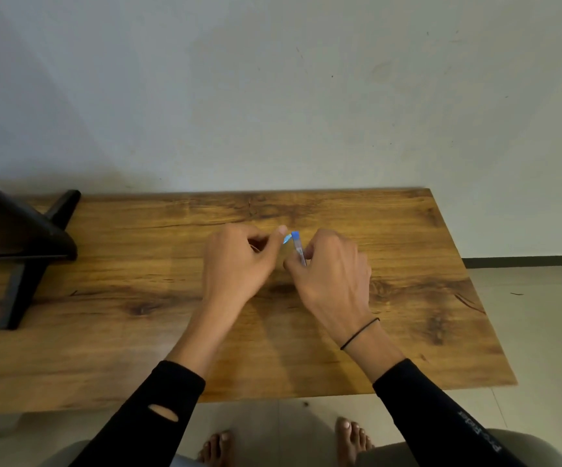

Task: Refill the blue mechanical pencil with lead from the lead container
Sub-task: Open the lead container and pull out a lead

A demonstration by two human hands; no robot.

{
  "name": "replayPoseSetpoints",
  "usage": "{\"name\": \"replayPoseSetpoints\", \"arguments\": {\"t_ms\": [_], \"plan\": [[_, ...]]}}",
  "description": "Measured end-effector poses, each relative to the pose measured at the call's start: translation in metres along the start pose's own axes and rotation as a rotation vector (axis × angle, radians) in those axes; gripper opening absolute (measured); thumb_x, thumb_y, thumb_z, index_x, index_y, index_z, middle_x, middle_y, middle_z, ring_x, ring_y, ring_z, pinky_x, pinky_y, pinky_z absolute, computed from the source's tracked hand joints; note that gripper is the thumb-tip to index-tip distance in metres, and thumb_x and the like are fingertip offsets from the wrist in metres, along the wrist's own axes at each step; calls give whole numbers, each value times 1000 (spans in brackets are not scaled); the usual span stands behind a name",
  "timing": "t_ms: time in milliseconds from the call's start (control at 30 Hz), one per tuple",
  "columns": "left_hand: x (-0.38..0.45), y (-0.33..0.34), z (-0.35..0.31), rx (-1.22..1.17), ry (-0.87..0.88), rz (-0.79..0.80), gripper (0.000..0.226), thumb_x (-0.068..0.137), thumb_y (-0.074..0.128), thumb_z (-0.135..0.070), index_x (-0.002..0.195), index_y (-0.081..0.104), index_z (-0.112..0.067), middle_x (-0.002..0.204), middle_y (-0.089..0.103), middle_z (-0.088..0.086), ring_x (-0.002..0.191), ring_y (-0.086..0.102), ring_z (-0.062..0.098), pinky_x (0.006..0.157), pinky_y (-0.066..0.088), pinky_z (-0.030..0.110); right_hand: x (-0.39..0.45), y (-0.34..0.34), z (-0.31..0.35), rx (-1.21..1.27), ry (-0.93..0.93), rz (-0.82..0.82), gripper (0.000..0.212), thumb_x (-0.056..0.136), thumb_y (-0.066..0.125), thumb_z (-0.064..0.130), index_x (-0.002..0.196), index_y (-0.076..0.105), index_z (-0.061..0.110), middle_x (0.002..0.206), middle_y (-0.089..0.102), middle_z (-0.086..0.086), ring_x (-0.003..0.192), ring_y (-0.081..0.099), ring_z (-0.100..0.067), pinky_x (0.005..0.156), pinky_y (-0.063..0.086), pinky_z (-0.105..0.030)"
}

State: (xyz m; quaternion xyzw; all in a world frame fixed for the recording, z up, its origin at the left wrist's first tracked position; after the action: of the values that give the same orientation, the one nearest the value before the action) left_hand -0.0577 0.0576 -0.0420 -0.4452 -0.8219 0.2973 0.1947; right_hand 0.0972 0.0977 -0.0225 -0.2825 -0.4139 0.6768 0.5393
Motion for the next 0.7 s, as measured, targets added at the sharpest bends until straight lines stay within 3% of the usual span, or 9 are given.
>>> {"name": "replayPoseSetpoints", "arguments": {"t_ms": [100, 167, 300, 400, 500, 600, 700], "plan": [[-5, 20, -2, -480, -187, 221, 30, 98, 76, -37, 78, 86, -17, 75, 82, 8, 70, 73, 6, 68, 61, 25, -1, -6, 3, 71, -49, -71, 30, 94, 66, 44, 85, 59, 17, 85, 66, -2, 69, 57, -29, 56, 31, -35], [-8, 24, -4, -588, -235, 261, 20, 97, 78, -25, 86, 86, -11, 91, 83, 17, 79, 75, 15, 72, 66, 31, -3, -4, 5, 88, -94, -74, 25, 94, 66, 41, 85, 60, 18, 85, 66, 0, 71, 64, -28, 55, 39, -35], [-4, 20, 1, -581, -187, 249, 13, 97, 78, -21, 90, 84, -13, 91, 83, 16, 81, 77, 17, 85, 69, 45, 6, -7, -4, 143, -88, -13, 16, 87, 67, 41, 84, 65, 25, 77, 70, 7, 72, 69, -20, 62, 57, -38], [0, 17, 5, -475, -102, 231, 11, 96, 80, -23, 86, 84, -23, 85, 82, 6, 82, 78, 18, 84, 69, 52, 24, -15, -24, 393, -30, 53, 12, 87, 72, 26, 98, 71, 24, 78, 71, 10, 66, 67, -12, 62, 57, -35], [-2, 24, -2, -318, 20, 283, 7, 96, 80, -25, 92, 85, -24, 85, 83, -6, 84, 79, 16, 82, 67, 53, 33, -15, -32, 650, -4, 179, 8, 93, 74, 19, 100, 76, 18, 88, 76, -5, 70, 71, -23, 59, 62, -41], [-4, 29, -7, -278, 58, 330, 5, 95, 80, -27, 94, 85, -28, 84, 83, -10, 80, 79, 15, 79, 67, 53, 32, -11, -32, 665, 3, 275, 3, 94, 74, 11, 93, 75, 10, 85, 78, -11, 67, 70, -13, 56, 59, -32], [-5, 29, -6, -282, 69, 357, 4, 94, 82, -28, 94, 86, -28, 83, 82, -10, 75, 78, 18, 77, 66, 56, 33, -12, -31, 665, -20, 290, 5, 92, 76, 8, 88, 75, 8, 78, 77, -8, 63, 69, -12, 54, 58, -30]]}}
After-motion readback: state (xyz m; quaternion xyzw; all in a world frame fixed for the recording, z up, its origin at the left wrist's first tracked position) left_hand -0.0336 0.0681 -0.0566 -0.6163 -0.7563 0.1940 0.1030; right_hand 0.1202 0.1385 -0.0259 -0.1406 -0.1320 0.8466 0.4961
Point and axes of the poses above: each hand's wrist, its own x-axis towards the middle knuckle, its own y-axis out of the palm, z = x × y, the point moved 6 cm from there along x, towards the middle knuckle
